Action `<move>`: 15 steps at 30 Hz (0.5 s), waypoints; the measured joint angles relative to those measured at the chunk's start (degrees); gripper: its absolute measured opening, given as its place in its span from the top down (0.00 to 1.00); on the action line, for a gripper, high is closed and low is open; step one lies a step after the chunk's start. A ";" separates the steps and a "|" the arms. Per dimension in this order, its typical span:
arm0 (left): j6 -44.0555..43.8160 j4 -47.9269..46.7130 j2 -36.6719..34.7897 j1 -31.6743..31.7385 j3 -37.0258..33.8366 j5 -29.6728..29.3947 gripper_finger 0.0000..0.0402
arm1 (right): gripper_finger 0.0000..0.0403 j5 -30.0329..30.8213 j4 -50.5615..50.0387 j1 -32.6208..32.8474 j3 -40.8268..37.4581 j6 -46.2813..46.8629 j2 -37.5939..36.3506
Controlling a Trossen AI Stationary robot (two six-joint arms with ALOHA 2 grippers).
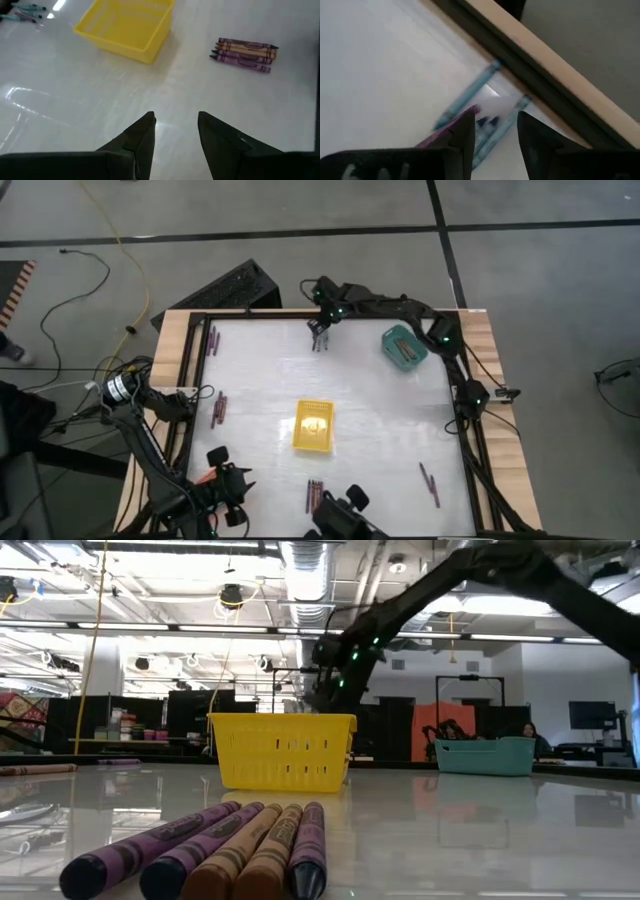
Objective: Sort crayons
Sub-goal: Put the dark blue crayon into the orange basket
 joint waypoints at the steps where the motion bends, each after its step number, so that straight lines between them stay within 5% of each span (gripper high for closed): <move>1: 0.15 -0.04 -0.01 0.04 0.00 -0.29 0.65 | 0.65 0.57 -0.81 -0.03 1.09 0.00 1.13; 15: 0.37 0.60 -0.01 0.26 0.00 -0.63 0.65 | 0.66 1.67 -6.65 -2.39 4.54 1.03 5.38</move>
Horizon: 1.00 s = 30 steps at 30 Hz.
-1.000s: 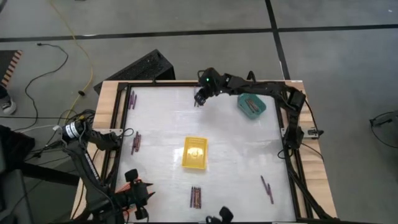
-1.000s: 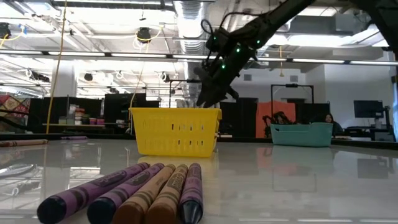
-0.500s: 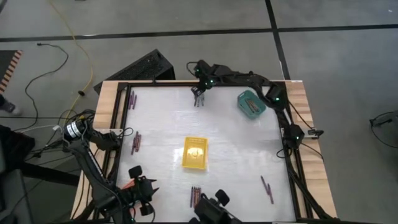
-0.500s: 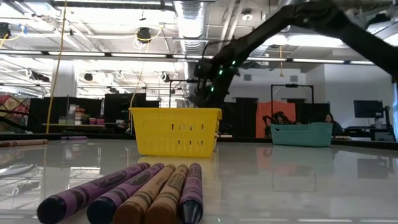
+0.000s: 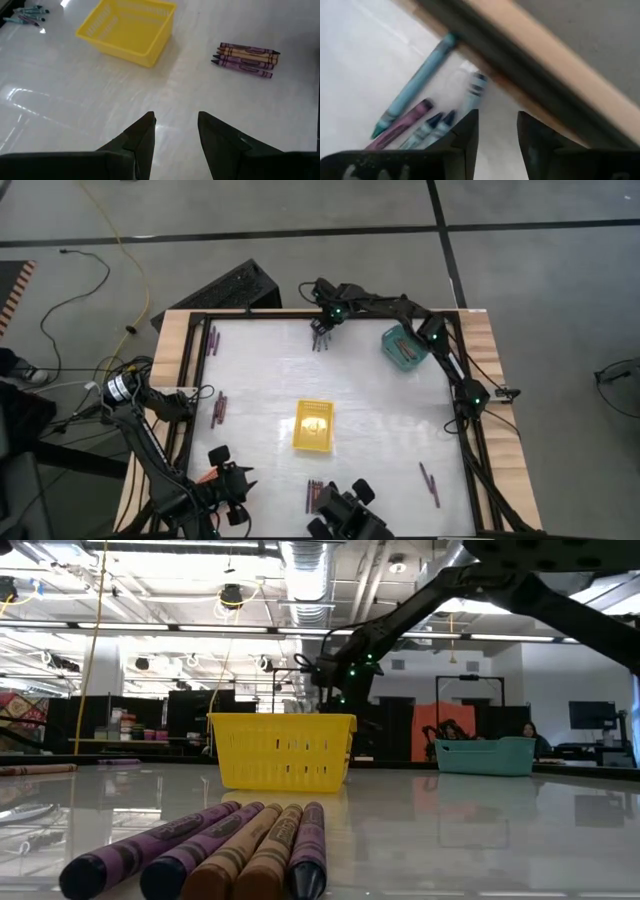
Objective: Sort crayons
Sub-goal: Put the dark blue crayon into the orange basket
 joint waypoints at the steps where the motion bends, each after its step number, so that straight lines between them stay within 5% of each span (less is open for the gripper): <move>1: 0.00 0.00 0.00 0.00 0.00 0.00 0.65 | 0.67 -0.06 -0.22 0.09 0.00 -0.04 0.04; 11: 0.02 0.02 0.00 -0.13 0.00 0.15 0.65 | 0.77 2.52 -1.23 0.01 -0.01 -0.81 -0.53; 30: 0.90 0.07 0.00 -0.35 0.00 -0.39 0.65 | 0.67 2.04 3.81 2.06 -0.91 -4.20 -0.20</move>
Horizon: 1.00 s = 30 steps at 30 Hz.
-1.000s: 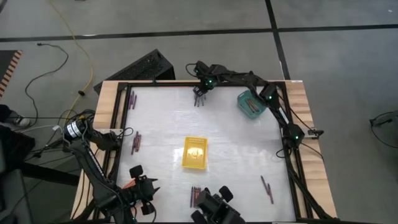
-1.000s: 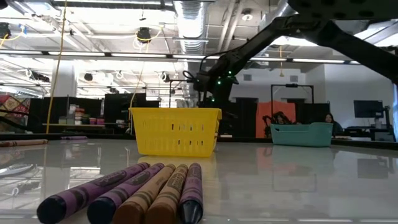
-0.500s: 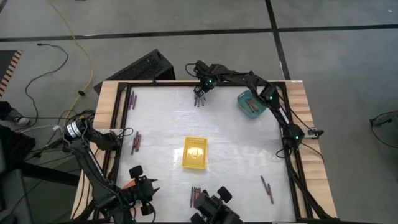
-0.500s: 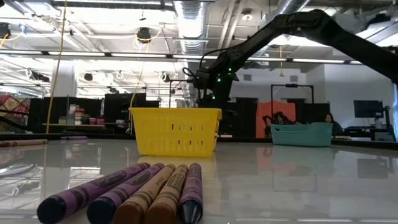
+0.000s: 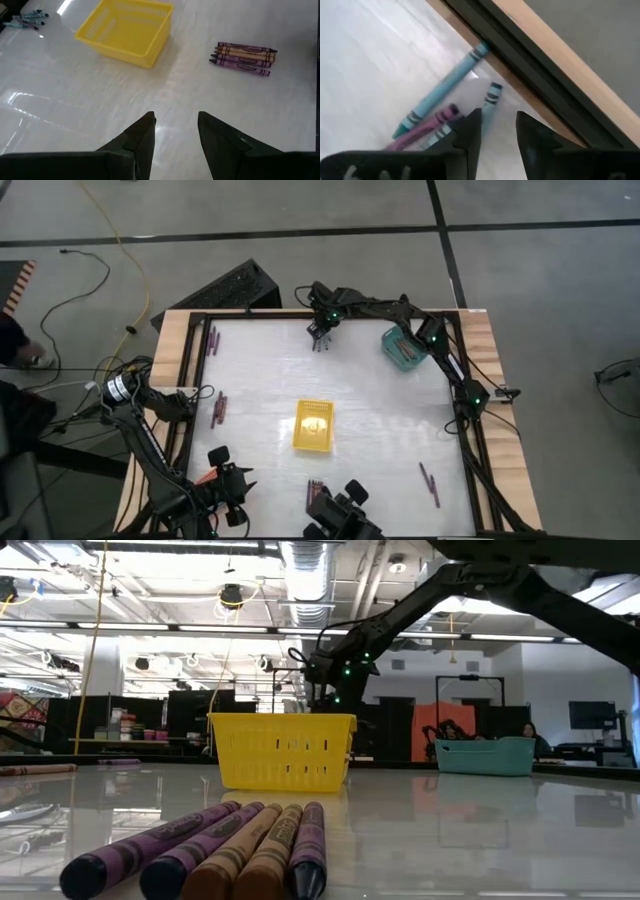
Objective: Sort crayons
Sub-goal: Put the dark blue crayon into the orange basket
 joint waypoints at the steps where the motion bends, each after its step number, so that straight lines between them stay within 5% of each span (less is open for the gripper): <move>1: 0.00 0.06 0.00 0.00 0.00 -0.01 0.65 | 0.68 0.06 0.12 -0.05 -0.21 -0.02 0.00; 14: 0.37 0.48 -0.02 0.00 0.00 -0.46 0.65 | 0.72 -0.61 -0.69 -0.67 -0.95 0.02 0.04; 25: 0.42 1.34 -0.02 -0.02 0.00 -1.16 0.65 | 0.97 0.24 -4.25 -0.45 -0.95 -3.24 0.04; 30: 0.42 2.18 -0.02 0.00 0.00 -1.80 0.65 | 0.99 0.87 -4.40 0.58 -0.92 -3.98 0.03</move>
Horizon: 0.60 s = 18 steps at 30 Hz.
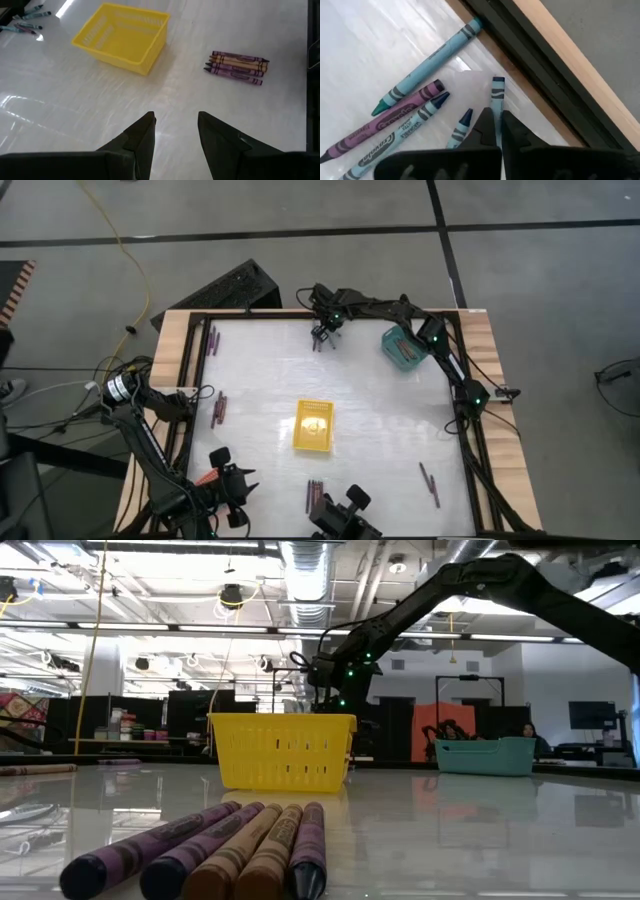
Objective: Sort crayons
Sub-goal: Put the dark blue crayon into the orange basket
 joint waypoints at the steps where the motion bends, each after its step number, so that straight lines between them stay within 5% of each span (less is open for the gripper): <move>1: -0.02 0.11 0.00 0.00 0.00 -0.31 0.65 | 0.99 -0.03 -0.20 0.07 0.00 -0.16 -0.22; 9: 0.62 1.82 0.00 0.22 0.00 -5.38 0.65 | 1.00 -0.31 -1.95 0.60 -0.17 -1.52 -4.69; 18: 4.98 4.07 0.00 3.30 0.00 -14.29 0.65 | 1.00 -0.15 -5.23 4.09 -0.09 -5.82 -17.77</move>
